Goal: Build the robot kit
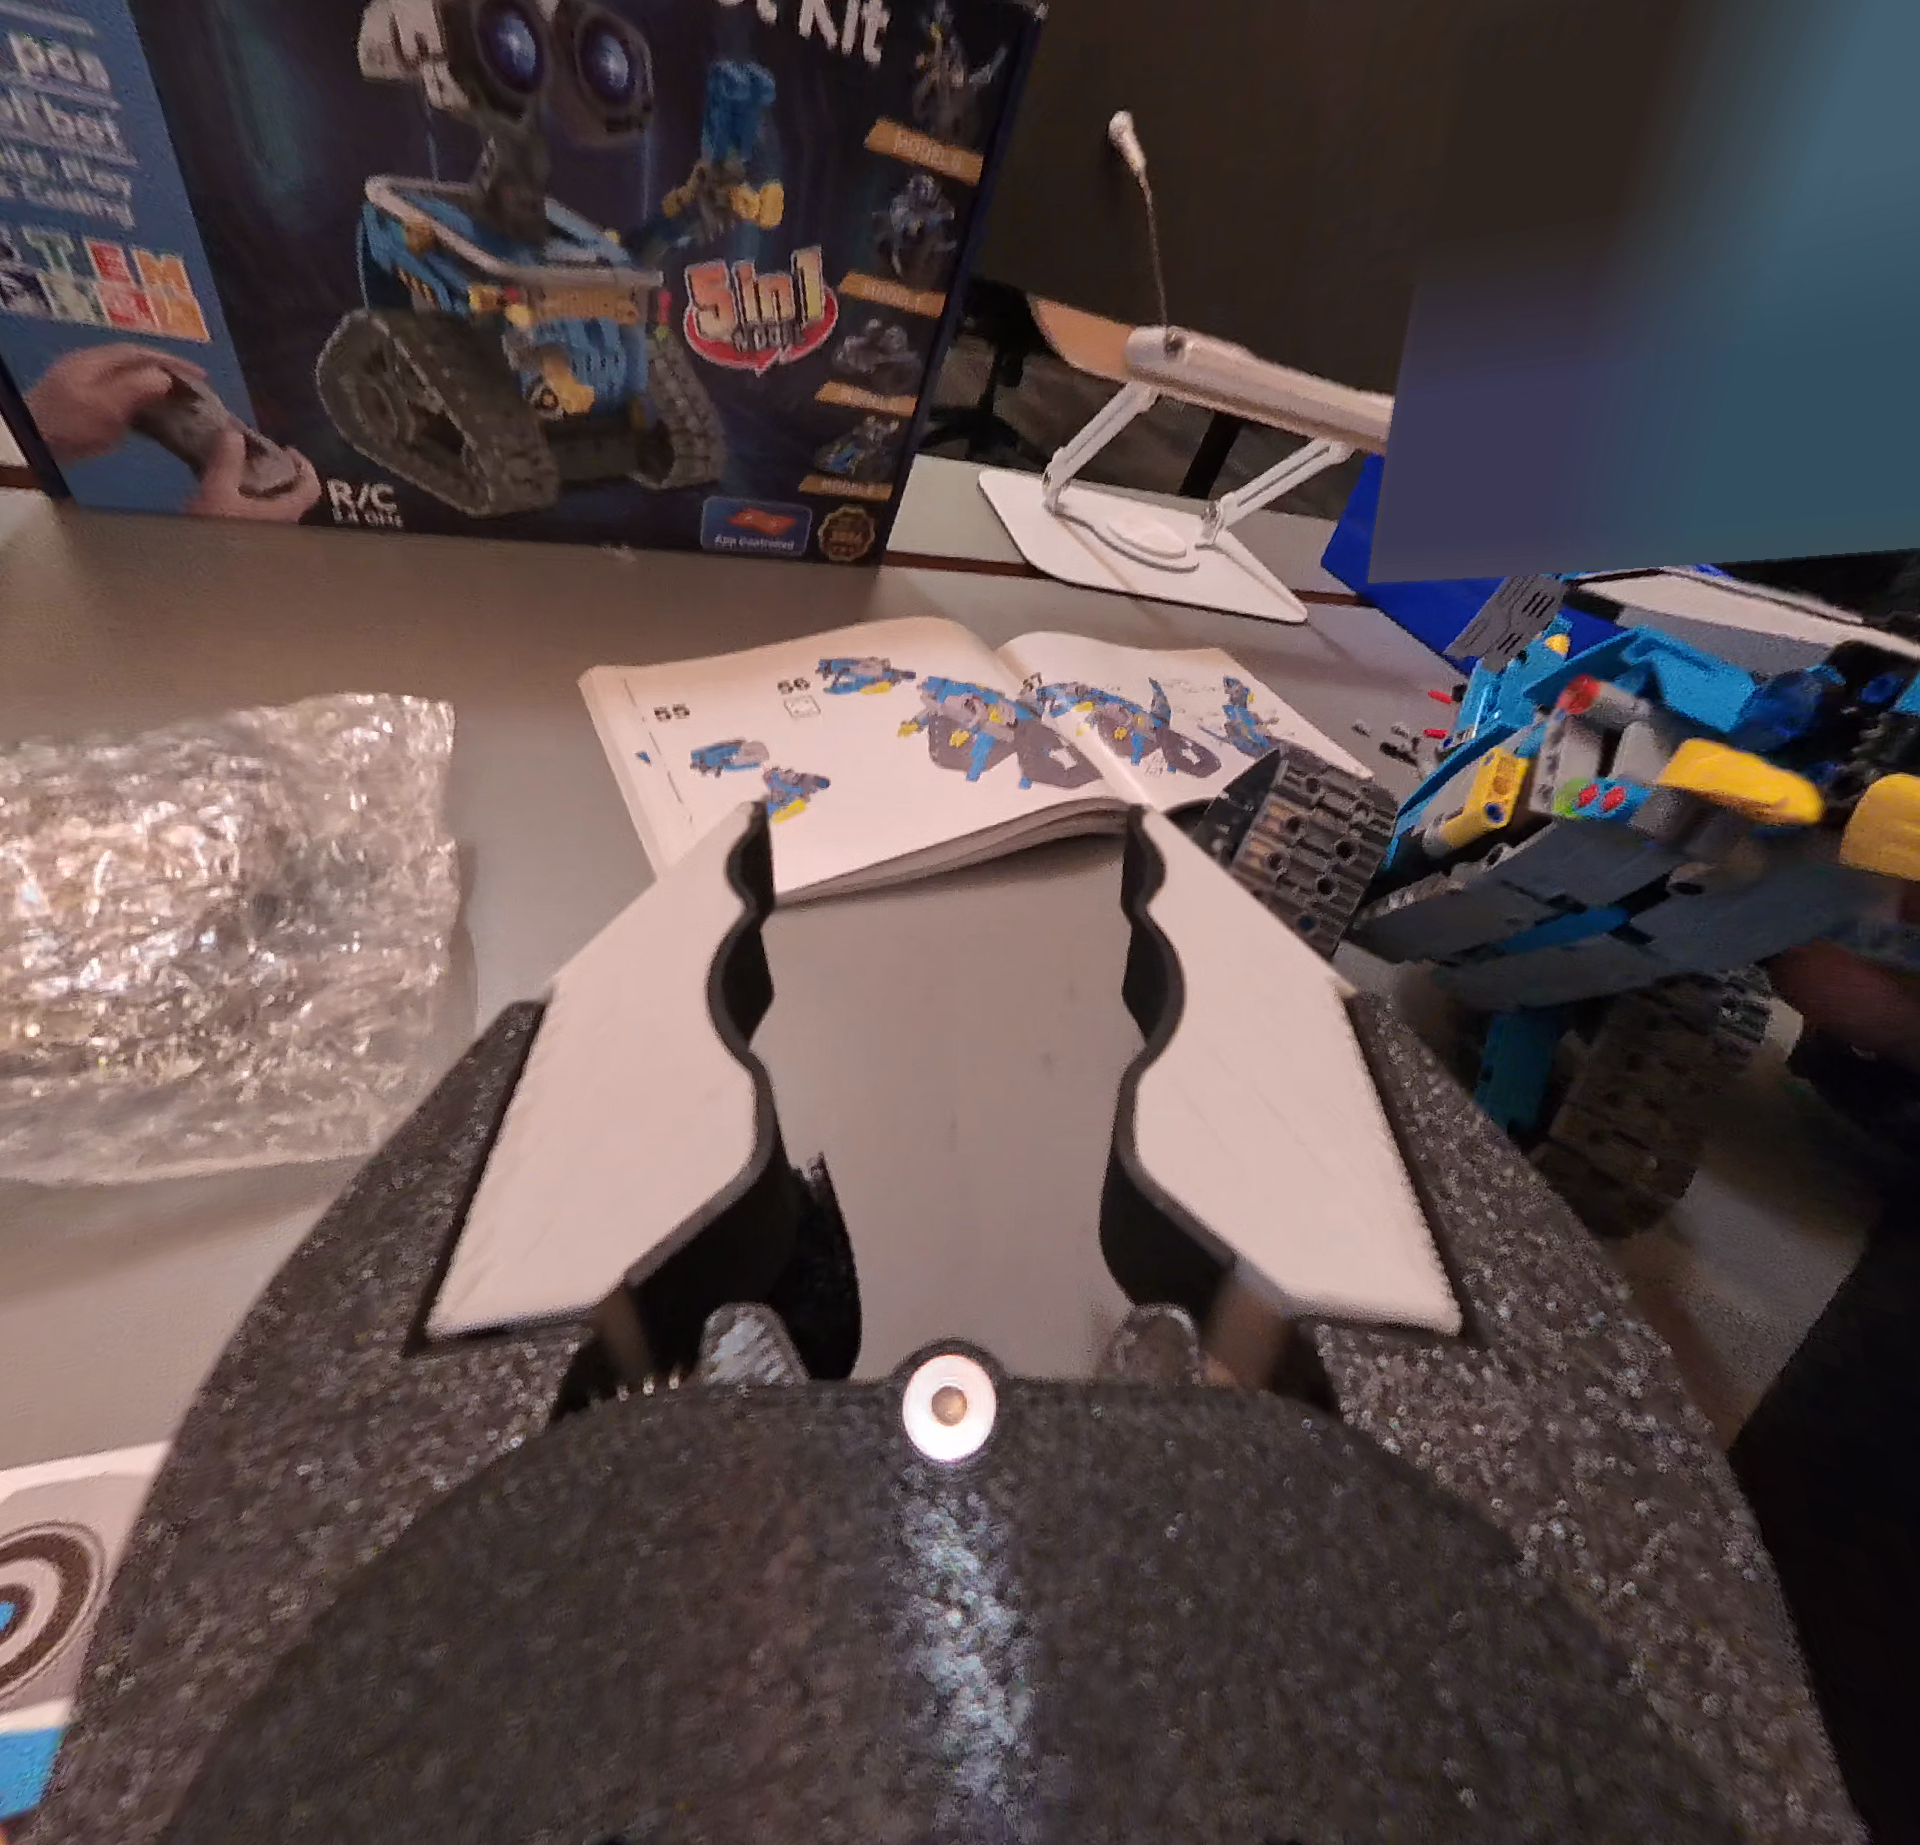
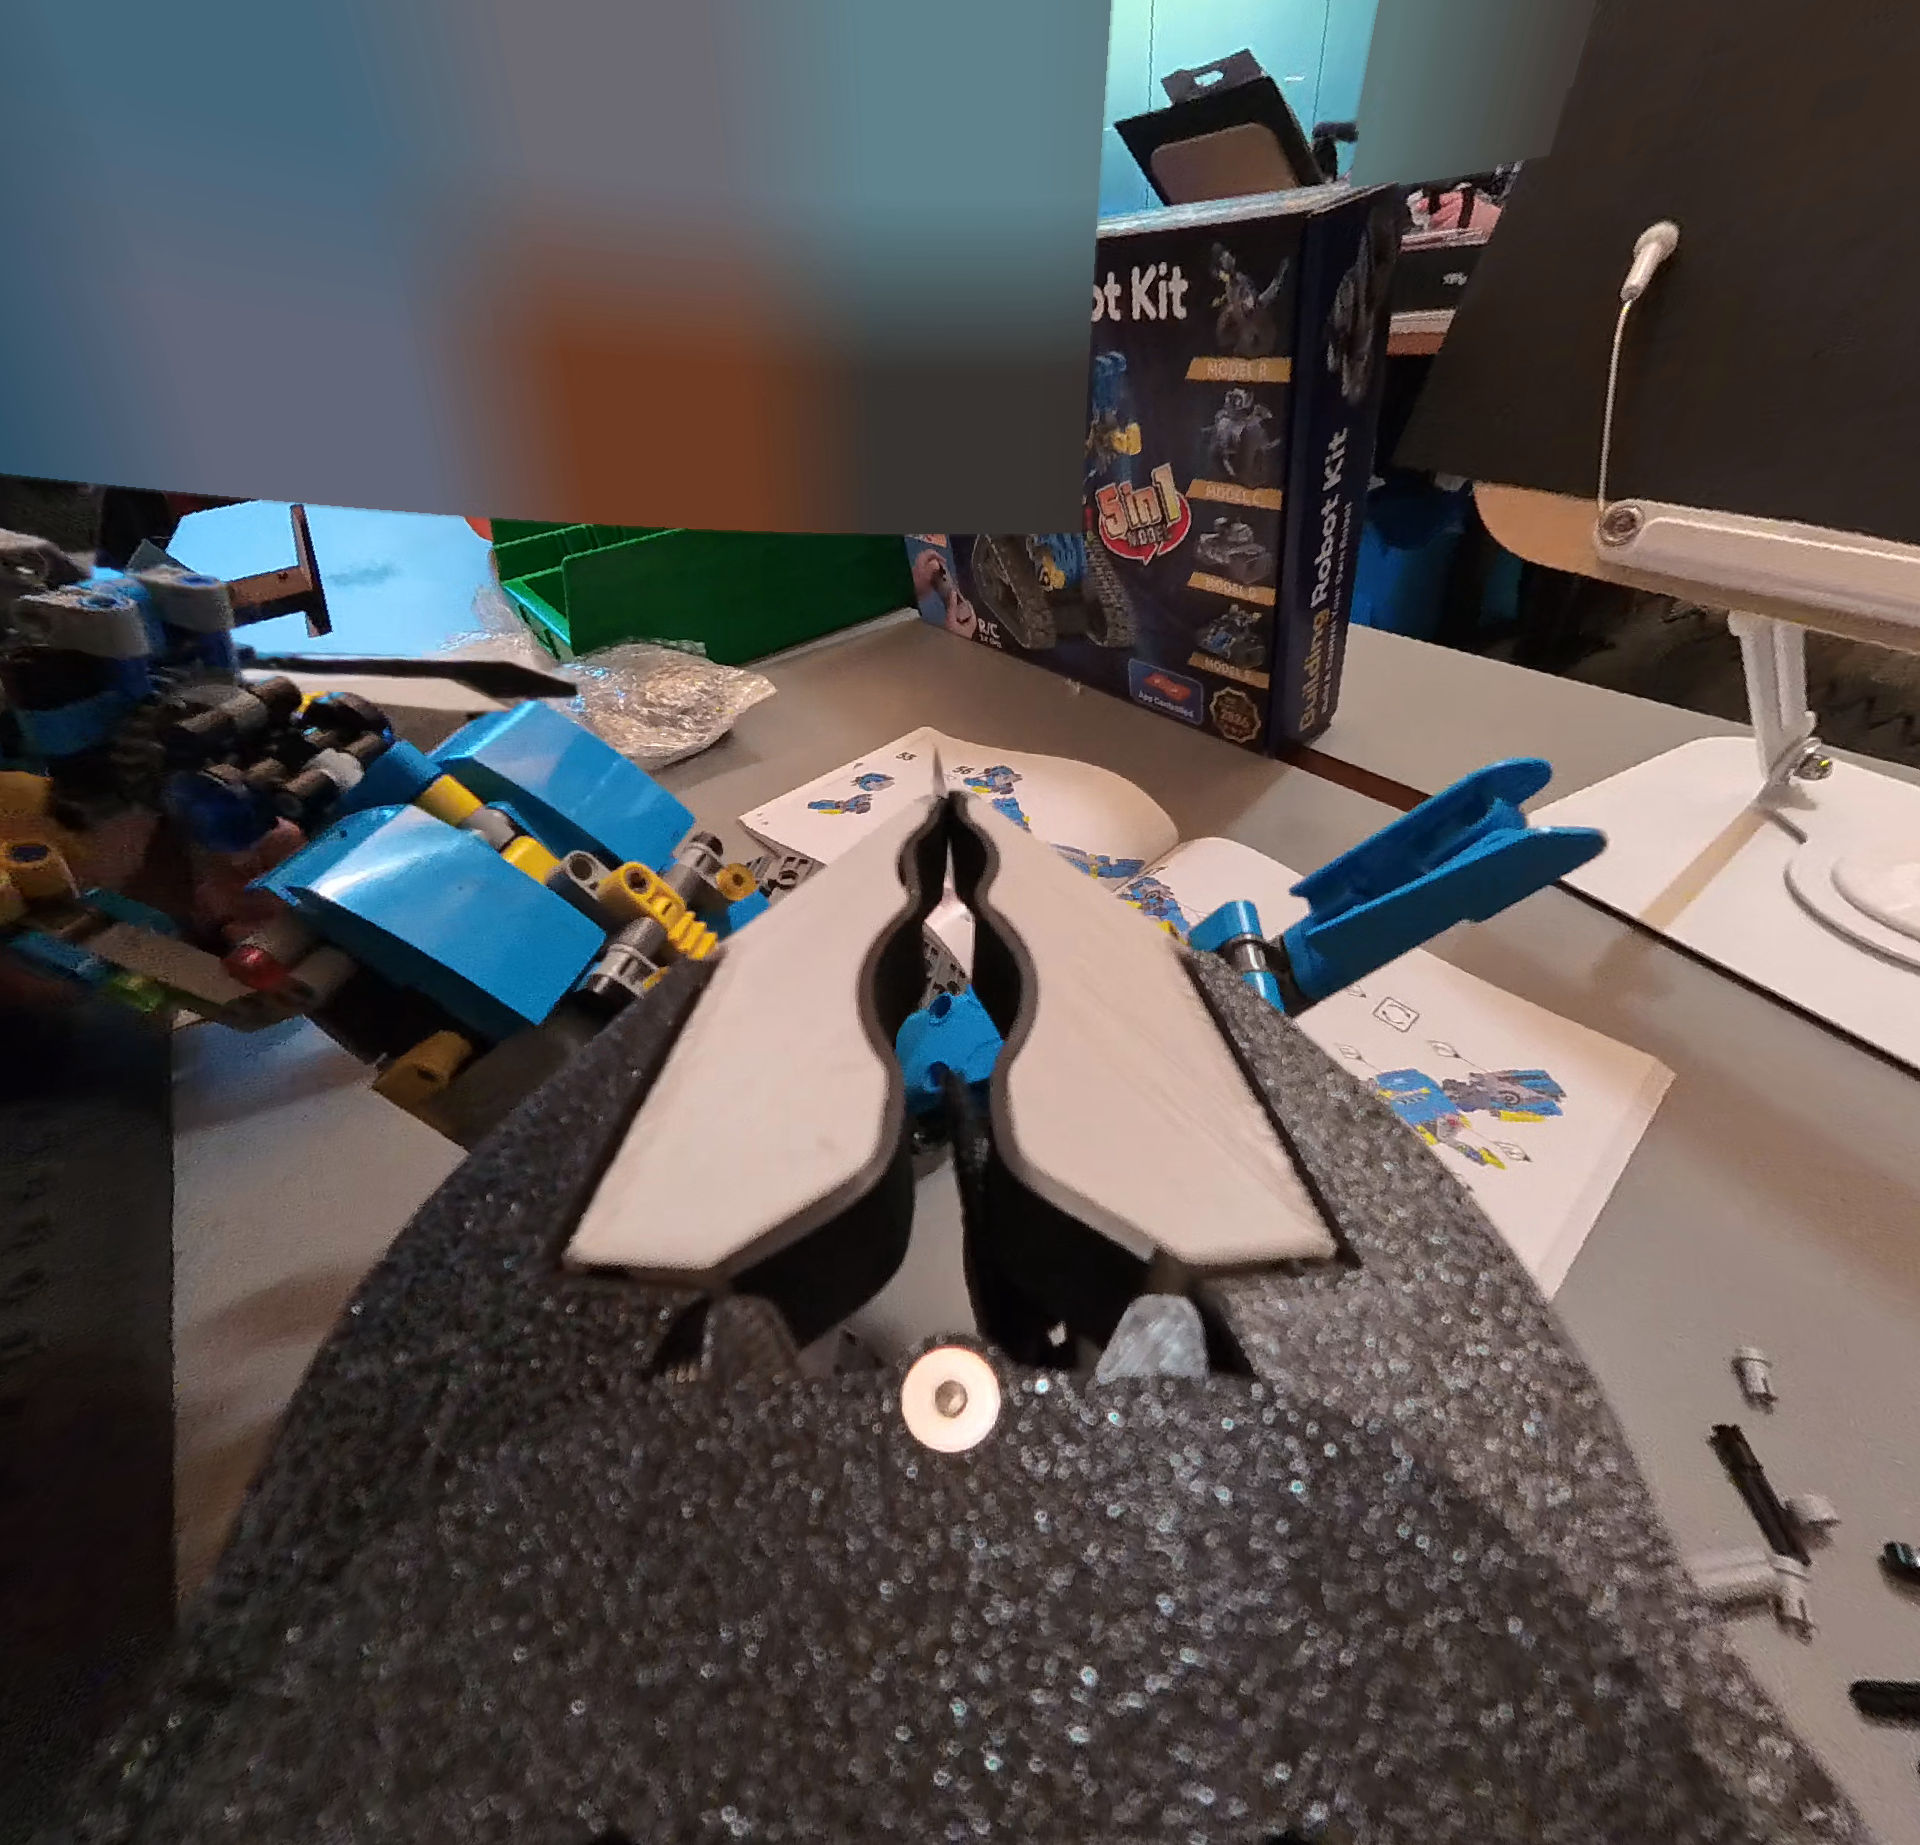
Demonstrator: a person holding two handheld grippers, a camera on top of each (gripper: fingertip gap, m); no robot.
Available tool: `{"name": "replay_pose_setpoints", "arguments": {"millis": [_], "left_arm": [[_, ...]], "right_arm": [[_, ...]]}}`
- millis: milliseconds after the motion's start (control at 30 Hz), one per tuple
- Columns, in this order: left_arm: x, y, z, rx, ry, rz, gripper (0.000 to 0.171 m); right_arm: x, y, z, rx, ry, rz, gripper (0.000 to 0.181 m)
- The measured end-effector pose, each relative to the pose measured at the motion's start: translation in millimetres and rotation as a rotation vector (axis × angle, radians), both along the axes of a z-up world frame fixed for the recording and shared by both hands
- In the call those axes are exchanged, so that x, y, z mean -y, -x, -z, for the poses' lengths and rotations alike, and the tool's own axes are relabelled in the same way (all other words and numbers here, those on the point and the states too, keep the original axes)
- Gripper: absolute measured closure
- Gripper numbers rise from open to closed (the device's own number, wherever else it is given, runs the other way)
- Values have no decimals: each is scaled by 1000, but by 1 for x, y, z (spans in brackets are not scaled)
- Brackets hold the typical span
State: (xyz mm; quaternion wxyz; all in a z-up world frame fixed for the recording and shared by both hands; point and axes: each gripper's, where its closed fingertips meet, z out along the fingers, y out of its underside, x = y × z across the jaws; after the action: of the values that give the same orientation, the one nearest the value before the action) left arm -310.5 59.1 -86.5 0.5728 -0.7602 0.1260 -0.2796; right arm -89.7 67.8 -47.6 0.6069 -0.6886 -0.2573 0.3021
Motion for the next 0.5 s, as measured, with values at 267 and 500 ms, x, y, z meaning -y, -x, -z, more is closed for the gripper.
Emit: {"name": "replay_pose_setpoints", "arguments": {"millis": [267,500], "left_arm": [[-3,-2,10,-2,46,21,106],[0,-8,16,-76,42,39,107]], "right_arm": [[-1,3,11,70,-21,4,181],[1,2,6,58,-30,2,181]]}}
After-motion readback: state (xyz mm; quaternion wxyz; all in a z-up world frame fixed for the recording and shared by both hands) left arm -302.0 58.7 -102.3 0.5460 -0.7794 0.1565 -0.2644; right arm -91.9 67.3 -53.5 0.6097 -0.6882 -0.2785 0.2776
